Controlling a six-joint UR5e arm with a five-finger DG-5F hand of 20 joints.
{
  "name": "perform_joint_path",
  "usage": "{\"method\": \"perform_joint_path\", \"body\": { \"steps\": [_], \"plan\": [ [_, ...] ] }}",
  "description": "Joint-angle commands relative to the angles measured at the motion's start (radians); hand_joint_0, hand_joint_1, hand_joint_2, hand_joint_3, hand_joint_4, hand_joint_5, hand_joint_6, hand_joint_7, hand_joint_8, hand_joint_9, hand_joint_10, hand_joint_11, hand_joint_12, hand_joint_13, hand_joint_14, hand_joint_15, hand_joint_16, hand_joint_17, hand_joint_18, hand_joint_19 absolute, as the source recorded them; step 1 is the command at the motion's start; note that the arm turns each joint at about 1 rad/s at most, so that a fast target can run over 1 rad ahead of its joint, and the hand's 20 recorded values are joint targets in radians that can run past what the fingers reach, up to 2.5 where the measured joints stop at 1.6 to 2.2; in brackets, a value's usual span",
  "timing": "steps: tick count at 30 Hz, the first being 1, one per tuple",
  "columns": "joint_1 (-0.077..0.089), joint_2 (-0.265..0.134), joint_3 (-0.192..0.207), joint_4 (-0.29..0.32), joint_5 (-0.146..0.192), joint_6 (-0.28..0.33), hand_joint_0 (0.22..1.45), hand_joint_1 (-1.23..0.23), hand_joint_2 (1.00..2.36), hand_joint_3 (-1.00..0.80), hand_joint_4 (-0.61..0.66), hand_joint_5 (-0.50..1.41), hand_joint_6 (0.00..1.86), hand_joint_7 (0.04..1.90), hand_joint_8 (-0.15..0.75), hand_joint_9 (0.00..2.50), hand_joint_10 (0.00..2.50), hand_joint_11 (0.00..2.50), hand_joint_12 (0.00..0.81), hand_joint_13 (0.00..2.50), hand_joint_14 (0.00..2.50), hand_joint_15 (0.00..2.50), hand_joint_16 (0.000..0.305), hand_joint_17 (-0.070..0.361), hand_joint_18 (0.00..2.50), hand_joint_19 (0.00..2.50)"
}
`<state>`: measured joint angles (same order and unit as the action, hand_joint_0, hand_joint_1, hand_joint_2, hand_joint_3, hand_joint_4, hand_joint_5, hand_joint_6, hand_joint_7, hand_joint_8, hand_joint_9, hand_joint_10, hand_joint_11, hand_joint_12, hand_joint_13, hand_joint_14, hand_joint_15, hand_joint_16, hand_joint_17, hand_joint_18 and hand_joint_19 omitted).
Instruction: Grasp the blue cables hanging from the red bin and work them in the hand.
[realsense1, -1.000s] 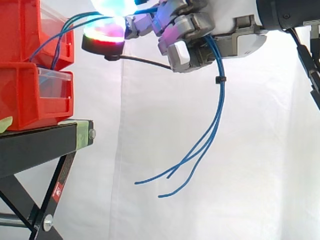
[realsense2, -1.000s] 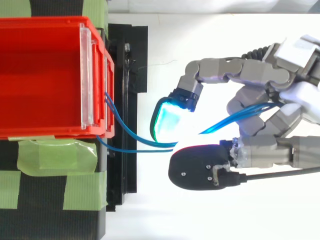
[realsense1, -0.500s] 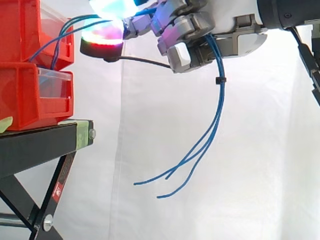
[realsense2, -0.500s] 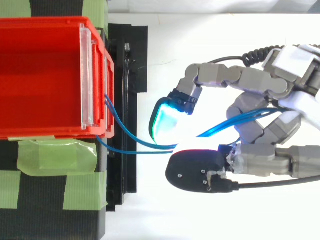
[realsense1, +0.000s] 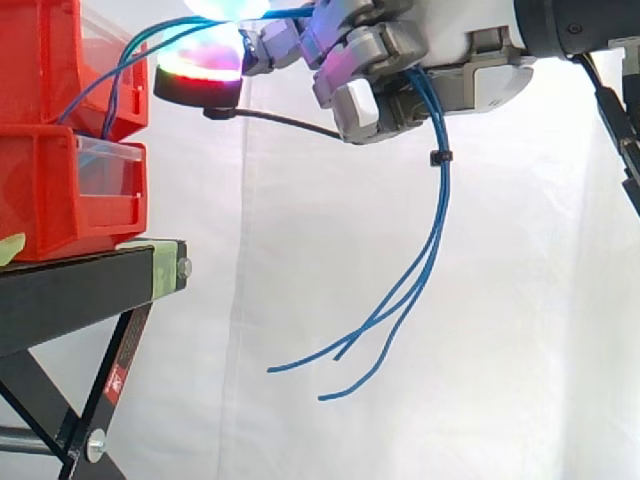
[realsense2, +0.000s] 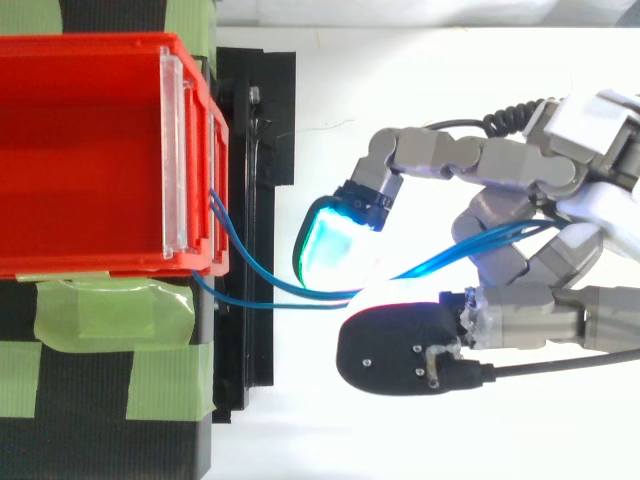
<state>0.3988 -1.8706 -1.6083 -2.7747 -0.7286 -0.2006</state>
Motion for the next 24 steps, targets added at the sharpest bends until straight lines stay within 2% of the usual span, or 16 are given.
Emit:
{"method": "perform_joint_path", "body": {
  "steps": [1,18,22,24],
  "plan": [
    [0.000,-0.001,-0.001,0.000,0.000,0.006,0.91,-0.68,1.02,-0.43,0.33,0.31,0.07,1.36,0.535,1.78,2.50,2.50,0.712,2.02,2.50,1.97,0.237,0.178,2.50,0.65],
    [0.011,0.001,-0.001,-0.020,-0.005,0.006,0.96,-0.69,1.02,-0.57,0.35,0.32,0.09,1.34,0.535,1.78,2.50,2.50,0.712,2.02,2.50,1.97,0.237,0.178,2.50,0.65],
    [0.012,-0.001,-0.001,-0.017,-0.005,0.006,1.00,-0.68,1.03,-0.33,0.35,0.32,0.08,1.34,0.535,1.78,2.50,2.50,0.712,2.02,2.50,1.97,0.237,0.178,2.50,0.65],
    [0.012,-0.001,-0.001,-0.017,-0.005,0.006,1.01,-0.66,1.03,-0.11,0.35,0.33,0.08,1.34,0.535,1.78,2.50,2.50,0.712,2.02,2.50,1.97,0.237,0.178,2.50,0.65]
  ]
}}
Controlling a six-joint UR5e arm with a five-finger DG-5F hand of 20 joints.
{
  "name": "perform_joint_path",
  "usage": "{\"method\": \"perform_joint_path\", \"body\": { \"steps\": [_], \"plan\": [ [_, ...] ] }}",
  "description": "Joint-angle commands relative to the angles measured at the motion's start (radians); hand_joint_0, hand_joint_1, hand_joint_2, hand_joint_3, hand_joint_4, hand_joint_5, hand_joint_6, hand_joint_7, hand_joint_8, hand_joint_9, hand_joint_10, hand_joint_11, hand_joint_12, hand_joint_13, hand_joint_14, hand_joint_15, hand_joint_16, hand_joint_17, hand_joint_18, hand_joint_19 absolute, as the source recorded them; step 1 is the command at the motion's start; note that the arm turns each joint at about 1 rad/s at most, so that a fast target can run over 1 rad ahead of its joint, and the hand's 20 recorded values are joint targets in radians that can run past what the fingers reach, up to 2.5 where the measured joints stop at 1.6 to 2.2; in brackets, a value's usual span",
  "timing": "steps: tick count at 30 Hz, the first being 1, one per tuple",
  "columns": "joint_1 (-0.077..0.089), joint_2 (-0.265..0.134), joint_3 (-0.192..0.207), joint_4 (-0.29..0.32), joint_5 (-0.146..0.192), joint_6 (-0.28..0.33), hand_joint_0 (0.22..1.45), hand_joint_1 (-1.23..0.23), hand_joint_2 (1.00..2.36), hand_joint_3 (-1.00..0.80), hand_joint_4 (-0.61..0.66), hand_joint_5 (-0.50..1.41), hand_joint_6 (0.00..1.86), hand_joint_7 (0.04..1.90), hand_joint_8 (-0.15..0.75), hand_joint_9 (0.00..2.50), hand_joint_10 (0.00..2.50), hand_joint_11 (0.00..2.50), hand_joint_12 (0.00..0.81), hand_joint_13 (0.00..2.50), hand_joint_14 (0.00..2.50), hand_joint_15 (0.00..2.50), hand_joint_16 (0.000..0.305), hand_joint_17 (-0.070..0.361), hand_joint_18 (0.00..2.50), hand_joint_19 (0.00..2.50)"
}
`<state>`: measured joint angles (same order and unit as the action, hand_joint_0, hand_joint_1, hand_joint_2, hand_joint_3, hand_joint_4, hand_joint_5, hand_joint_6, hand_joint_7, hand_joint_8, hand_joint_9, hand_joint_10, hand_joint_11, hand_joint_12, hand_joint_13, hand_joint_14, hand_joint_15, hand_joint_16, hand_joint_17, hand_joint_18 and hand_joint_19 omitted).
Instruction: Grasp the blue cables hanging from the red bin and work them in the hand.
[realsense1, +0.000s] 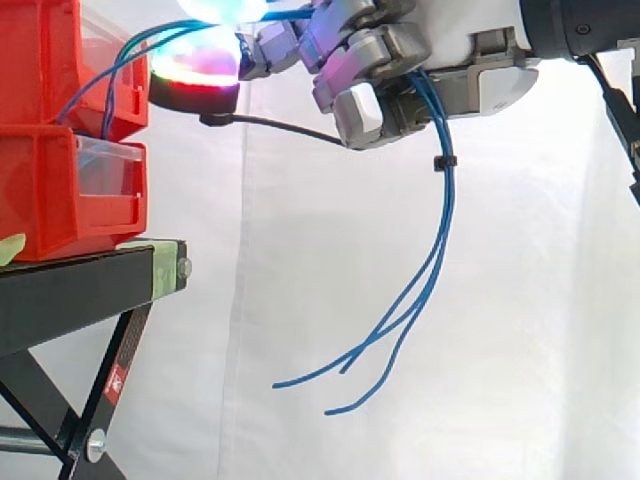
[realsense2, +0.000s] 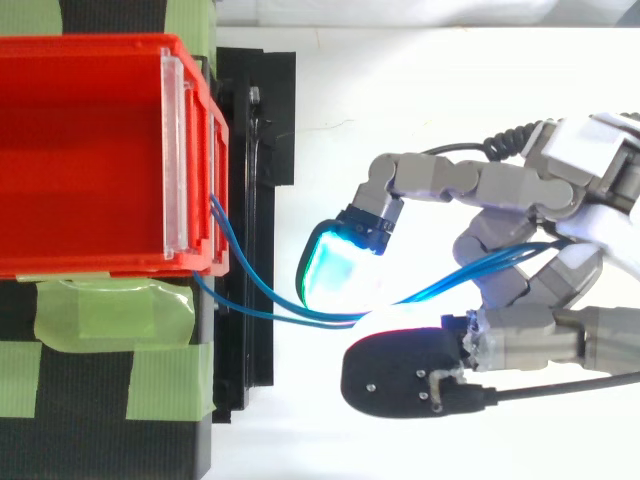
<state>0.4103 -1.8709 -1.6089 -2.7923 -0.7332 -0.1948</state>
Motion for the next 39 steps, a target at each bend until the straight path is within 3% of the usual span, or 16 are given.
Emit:
{"method": "perform_joint_path", "body": {
  "steps": [1,5,8,9,16,17,20,22,24,27,28,29,30,31,32,39],
  "plan": [
    [-0.001,0.001,0.000,0.000,0.000,0.000,1.01,-0.65,1.03,-0.03,0.34,0.33,0.07,1.35,0.535,1.78,2.50,2.50,0.712,2.02,2.50,1.97,0.237,0.178,2.50,0.65],
    [0.001,-0.001,0.000,0.000,0.000,0.000,1.02,-0.66,1.01,0.30,0.35,0.34,0.09,1.33,0.535,1.78,2.50,2.50,0.712,2.02,2.50,1.97,0.237,0.178,2.50,0.65],
    [0.001,0.001,0.001,0.002,0.000,0.000,1.01,-0.67,1.04,0.39,0.37,0.33,0.08,1.32,0.535,1.78,2.50,2.50,0.712,2.02,2.50,1.97,0.237,0.178,2.50,0.65],
    [0.001,-0.001,0.000,0.002,0.000,0.000,0.93,-0.65,1.26,0.30,0.38,0.33,0.07,1.32,0.535,1.78,2.50,2.50,0.712,2.02,2.50,1.97,0.237,0.178,2.50,0.65],
    [0.001,-0.001,0.001,0.002,0.000,0.000,0.78,-0.59,1.72,0.26,0.38,0.32,0.01,1.32,0.535,1.78,2.50,2.50,0.712,2.02,2.50,1.97,0.237,0.178,2.50,0.65],
    [0.001,-0.001,0.001,0.002,0.000,0.000,0.75,-0.55,1.88,0.25,0.39,0.31,0.00,1.32,0.535,1.78,2.50,2.50,0.712,2.02,2.50,1.97,0.237,0.178,2.50,0.65],
    [0.001,-0.001,0.000,0.002,0.000,0.000,0.78,-0.52,1.99,0.34,0.36,0.30,0.00,1.33,0.535,1.78,2.50,2.50,0.712,2.02,2.50,1.97,0.237,0.178,2.50,0.65],
    [-0.001,0.001,0.001,0.002,0.000,0.000,0.82,-0.53,1.95,0.40,0.34,0.28,0.04,1.33,0.535,1.78,2.50,2.50,0.712,2.02,2.50,1.97,0.237,0.178,2.50,0.65],
    [0.001,0.001,0.000,0.002,0.000,0.000,0.82,-0.52,1.99,0.37,0.33,0.28,0.06,1.32,0.535,1.78,2.50,2.50,0.712,2.02,2.50,1.97,0.237,0.178,2.50,0.65],
    [-0.001,-0.001,0.001,0.002,0.000,0.005,0.85,-0.59,1.81,0.31,0.34,0.27,0.09,1.30,0.535,1.78,2.50,2.50,0.712,2.02,2.50,1.97,0.237,0.178,2.50,0.65],
    [-0.001,0.001,0.000,0.002,0.000,0.008,0.87,-0.65,1.58,0.29,0.36,0.28,0.11,1.29,0.535,1.78,2.50,2.50,0.712,2.02,2.50,1.97,0.237,0.178,2.50,0.65],
    [-0.001,-0.001,0.001,0.000,0.000,0.011,0.88,-0.67,1.54,0.25,0.37,0.28,0.11,1.29,0.535,1.78,2.50,2.50,0.712,2.02,2.50,1.97,0.237,0.178,2.50,0.65],
    [-0.001,-0.001,0.001,0.000,0.000,0.012,0.94,-0.72,1.24,0.29,0.37,0.29,0.11,1.29,0.535,1.78,2.50,2.50,0.712,2.02,2.50,1.97,0.237,0.178,2.50,0.65],
    [-0.001,-0.001,0.000,-0.001,0.000,0.014,0.98,-0.73,1.07,0.30,0.37,0.29,0.14,1.28,0.535,1.78,2.50,2.50,0.712,2.02,2.50,1.97,0.237,0.178,2.50,0.65],
    [-0.001,0.001,0.001,-0.001,0.000,0.015,0.98,-0.74,1.01,0.26,0.38,0.30,0.18,1.28,0.535,1.78,2.50,2.50,0.712,2.02,2.50,1.97,0.237,0.178,2.50,0.65],
    [-0.001,-0.001,0.000,0.011,0.000,0.015,0.88,-0.69,1.02,-0.39,0.32,0.29,0.24,1.32,0.535,1.78,2.50,2.50,0.712,2.02,2.50,1.97,0.237,0.178,2.50,0.65]
  ]
}}
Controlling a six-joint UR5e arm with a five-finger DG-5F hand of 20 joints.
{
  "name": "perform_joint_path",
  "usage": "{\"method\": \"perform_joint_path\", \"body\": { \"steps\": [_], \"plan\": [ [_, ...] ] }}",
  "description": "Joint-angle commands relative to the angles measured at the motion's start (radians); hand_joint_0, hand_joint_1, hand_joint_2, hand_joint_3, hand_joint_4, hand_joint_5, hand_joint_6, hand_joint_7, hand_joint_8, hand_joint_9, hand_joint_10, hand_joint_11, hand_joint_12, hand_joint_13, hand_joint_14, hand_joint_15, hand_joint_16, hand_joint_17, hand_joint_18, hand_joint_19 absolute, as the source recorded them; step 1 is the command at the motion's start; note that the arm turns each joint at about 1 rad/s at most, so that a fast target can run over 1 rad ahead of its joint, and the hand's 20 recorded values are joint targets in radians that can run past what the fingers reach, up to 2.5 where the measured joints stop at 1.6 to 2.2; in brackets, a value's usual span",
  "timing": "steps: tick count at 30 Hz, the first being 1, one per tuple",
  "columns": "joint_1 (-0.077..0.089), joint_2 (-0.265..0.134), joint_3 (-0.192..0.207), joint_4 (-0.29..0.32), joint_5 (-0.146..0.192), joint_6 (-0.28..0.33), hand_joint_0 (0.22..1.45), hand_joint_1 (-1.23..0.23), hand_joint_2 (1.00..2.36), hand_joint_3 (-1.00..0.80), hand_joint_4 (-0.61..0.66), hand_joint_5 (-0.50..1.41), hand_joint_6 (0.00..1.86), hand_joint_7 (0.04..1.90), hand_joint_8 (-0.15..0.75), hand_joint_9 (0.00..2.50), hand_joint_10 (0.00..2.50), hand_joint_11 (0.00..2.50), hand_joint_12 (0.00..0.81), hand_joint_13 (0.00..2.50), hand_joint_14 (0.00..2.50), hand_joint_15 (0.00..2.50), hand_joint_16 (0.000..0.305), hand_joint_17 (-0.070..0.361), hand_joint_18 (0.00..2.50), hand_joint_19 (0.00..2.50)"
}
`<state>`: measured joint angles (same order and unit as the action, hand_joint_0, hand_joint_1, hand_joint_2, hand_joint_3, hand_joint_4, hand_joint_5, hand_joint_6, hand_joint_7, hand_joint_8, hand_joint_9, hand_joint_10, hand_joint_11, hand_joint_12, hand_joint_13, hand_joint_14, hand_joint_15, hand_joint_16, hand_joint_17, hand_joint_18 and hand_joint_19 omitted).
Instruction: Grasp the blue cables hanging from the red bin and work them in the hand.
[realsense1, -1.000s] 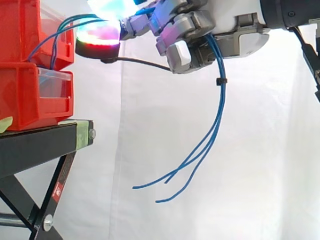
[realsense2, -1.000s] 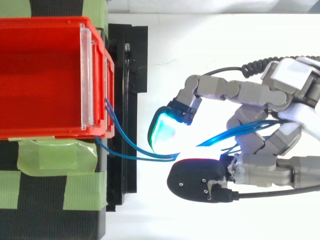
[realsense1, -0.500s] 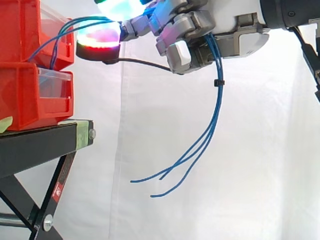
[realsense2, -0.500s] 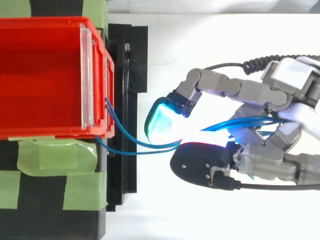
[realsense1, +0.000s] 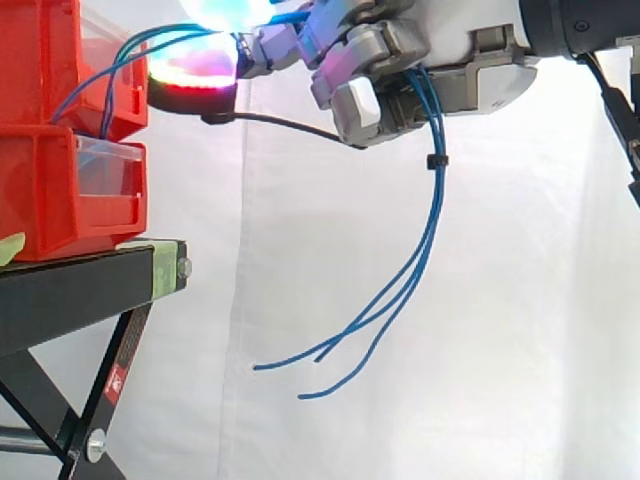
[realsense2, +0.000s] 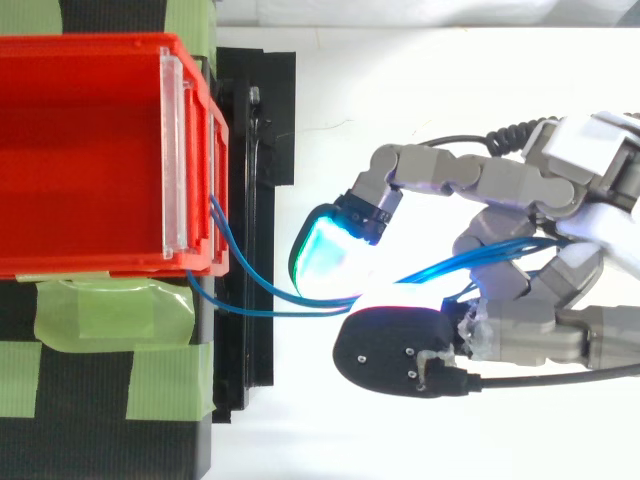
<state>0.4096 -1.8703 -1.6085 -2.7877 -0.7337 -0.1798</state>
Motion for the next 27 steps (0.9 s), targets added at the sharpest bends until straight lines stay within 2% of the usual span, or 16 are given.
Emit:
{"method": "perform_joint_path", "body": {
  "steps": [1,8,15,20,23,27],
  "plan": [
    [0.000,0.000,0.001,0.016,0.000,-0.001,0.88,-0.69,1.02,-0.44,0.32,0.29,0.26,1.32,0.535,1.78,2.50,2.50,0.712,2.02,2.50,1.97,0.237,0.178,2.50,0.65],
    [0.002,0.000,0.001,0.016,0.000,0.000,0.86,-0.69,1.01,-0.67,0.32,0.28,0.43,1.26,0.535,1.78,2.50,2.50,0.712,2.02,2.50,1.97,0.237,0.178,2.50,0.65],
    [0.002,0.000,-0.001,0.014,0.000,0.000,0.87,-0.69,1.01,-0.74,0.32,0.29,0.48,1.26,0.535,1.78,2.50,2.50,0.712,2.02,2.50,1.97,0.237,0.178,2.50,0.65],
    [0.002,0.000,0.001,0.013,0.002,0.000,0.91,-0.70,1.02,-0.62,0.31,0.31,0.46,1.27,0.535,1.78,2.50,2.50,0.712,2.02,2.50,1.97,0.237,0.178,2.50,0.65],
    [0.000,-0.001,-0.001,0.011,0.002,0.000,0.92,-0.69,1.02,-0.52,0.32,0.31,0.37,1.28,0.535,1.78,2.50,2.50,0.712,2.02,2.50,1.97,0.237,0.178,2.50,0.65],
    [0.002,0.000,0.001,0.011,0.002,0.000,0.95,-0.69,1.03,-0.35,0.35,0.34,0.14,1.35,0.535,1.78,2.50,2.50,0.712,2.02,2.50,1.97,0.237,0.178,2.50,0.65]
  ]
}}
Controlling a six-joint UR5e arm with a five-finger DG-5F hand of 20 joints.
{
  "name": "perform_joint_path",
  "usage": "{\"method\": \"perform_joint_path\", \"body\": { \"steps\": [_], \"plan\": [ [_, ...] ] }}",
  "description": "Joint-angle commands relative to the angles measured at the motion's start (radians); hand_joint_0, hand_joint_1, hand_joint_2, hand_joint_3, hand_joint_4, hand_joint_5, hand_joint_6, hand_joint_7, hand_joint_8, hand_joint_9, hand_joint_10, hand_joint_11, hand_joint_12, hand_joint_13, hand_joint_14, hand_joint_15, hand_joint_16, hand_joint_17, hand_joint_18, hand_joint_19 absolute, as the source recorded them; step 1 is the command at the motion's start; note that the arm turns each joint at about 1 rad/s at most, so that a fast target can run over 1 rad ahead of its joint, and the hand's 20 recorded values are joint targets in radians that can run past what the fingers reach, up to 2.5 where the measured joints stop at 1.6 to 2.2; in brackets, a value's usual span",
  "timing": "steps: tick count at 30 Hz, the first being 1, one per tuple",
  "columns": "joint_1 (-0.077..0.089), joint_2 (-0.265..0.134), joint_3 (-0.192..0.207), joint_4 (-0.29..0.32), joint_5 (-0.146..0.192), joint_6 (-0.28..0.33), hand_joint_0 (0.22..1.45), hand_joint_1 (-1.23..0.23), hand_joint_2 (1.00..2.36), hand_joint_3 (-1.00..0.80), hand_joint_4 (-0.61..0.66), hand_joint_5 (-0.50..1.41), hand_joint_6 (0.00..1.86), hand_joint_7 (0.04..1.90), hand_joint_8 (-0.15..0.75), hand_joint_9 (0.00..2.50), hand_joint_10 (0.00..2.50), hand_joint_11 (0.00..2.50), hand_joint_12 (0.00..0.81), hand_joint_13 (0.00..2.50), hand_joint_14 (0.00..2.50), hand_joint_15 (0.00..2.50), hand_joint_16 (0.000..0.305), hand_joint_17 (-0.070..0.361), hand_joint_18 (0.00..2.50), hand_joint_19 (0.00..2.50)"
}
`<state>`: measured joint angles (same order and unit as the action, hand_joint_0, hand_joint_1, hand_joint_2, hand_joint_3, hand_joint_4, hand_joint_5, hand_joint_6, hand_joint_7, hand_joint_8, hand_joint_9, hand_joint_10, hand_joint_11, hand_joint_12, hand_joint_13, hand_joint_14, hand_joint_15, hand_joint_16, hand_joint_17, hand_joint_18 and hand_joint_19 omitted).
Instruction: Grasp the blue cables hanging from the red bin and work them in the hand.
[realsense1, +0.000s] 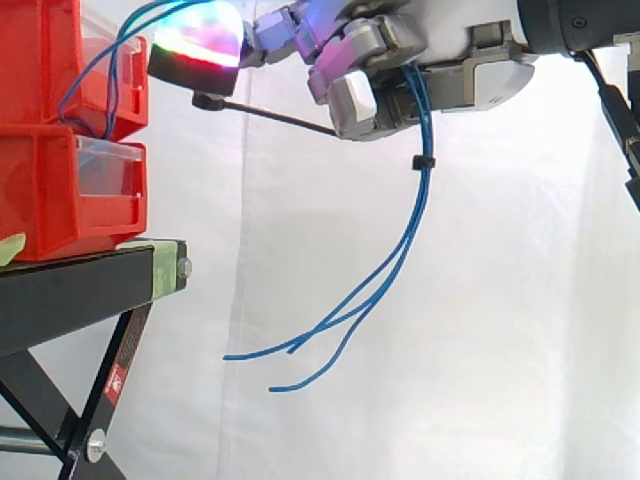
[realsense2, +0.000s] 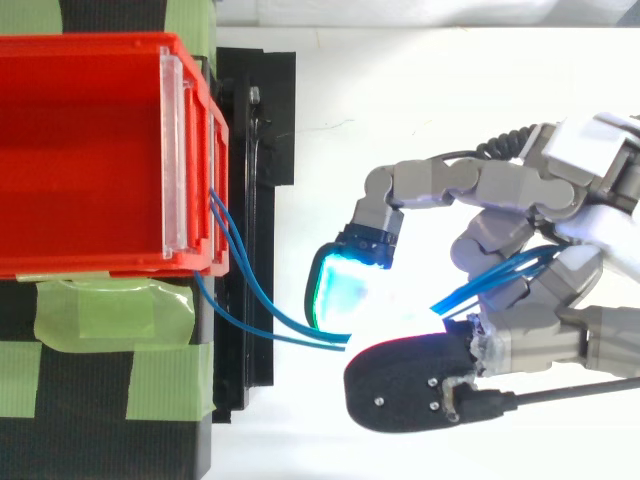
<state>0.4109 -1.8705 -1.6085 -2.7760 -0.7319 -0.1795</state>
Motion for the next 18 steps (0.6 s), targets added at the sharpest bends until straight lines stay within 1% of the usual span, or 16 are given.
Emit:
{"method": "perform_joint_path", "body": {
  "steps": [1,2,5,7,9,10,11,13,16,18],
  "plan": [
    [0.000,0.001,0.001,-0.001,0.000,0.000,0.96,-0.68,1.03,-0.26,0.35,0.35,0.09,1.35,0.535,1.78,2.50,2.50,0.712,2.02,2.50,1.97,0.237,0.178,2.50,0.65],
    [0.000,0.001,-0.001,-0.001,0.000,0.000,1.00,-0.68,1.03,-0.16,0.35,0.35,0.06,1.36,0.535,1.78,2.50,2.50,0.712,2.02,2.50,1.97,0.237,0.178,2.50,0.65],
    [0.000,-0.001,0.001,0.003,0.003,0.000,1.03,-0.67,1.03,0.12,0.34,0.36,0.03,1.37,0.535,1.78,2.50,2.50,0.712,2.02,2.50,1.97,0.237,0.178,2.50,0.65],
    [0.000,-0.001,0.001,0.003,0.000,0.000,1.04,-0.67,1.02,0.35,0.34,0.36,0.04,1.36,0.535,1.78,2.50,2.50,0.712,2.02,2.50,1.97,0.237,0.178,2.50,0.65],
    [0.000,-0.001,-0.001,0.006,0.000,0.000,1.06,-0.69,1.00,0.49,0.34,0.36,0.04,1.35,0.535,1.78,2.50,2.50,0.712,2.02,2.50,1.97,0.237,0.178,2.50,0.65],
    [0.000,0.001,0.001,0.006,0.003,0.000,1.03,-0.68,1.08,0.47,0.35,0.36,0.04,1.35,0.535,1.78,2.50,2.50,0.712,2.02,2.50,1.97,0.237,0.178,2.50,0.65],
    [0.000,0.001,-0.001,0.006,0.003,0.000,0.99,-0.67,1.19,0.43,0.35,0.36,0.04,1.34,0.535,1.78,2.50,2.50,0.712,2.02,2.50,1.97,0.237,0.178,2.50,0.65],
    [0.000,-0.001,-0.001,0.006,0.003,0.000,0.94,-0.67,1.31,0.38,0.35,0.36,0.05,1.34,0.535,1.78,2.50,2.50,0.712,2.02,2.50,1.97,0.237,0.178,2.50,0.65],
    [0.000,-0.001,-0.001,0.006,0.000,0.000,0.94,-0.68,1.32,0.38,0.34,0.35,0.05,1.33,0.535,1.78,2.50,2.50,0.712,2.02,2.50,1.97,0.237,0.178,2.50,0.65],
    [0.000,-0.001,-0.001,0.006,0.000,0.000,0.96,-0.70,1.27,0.41,0.34,0.34,0.05,1.33,0.535,1.78,2.50,2.50,0.712,2.02,2.50,1.97,0.237,0.178,2.50,0.65]
  ]
}}
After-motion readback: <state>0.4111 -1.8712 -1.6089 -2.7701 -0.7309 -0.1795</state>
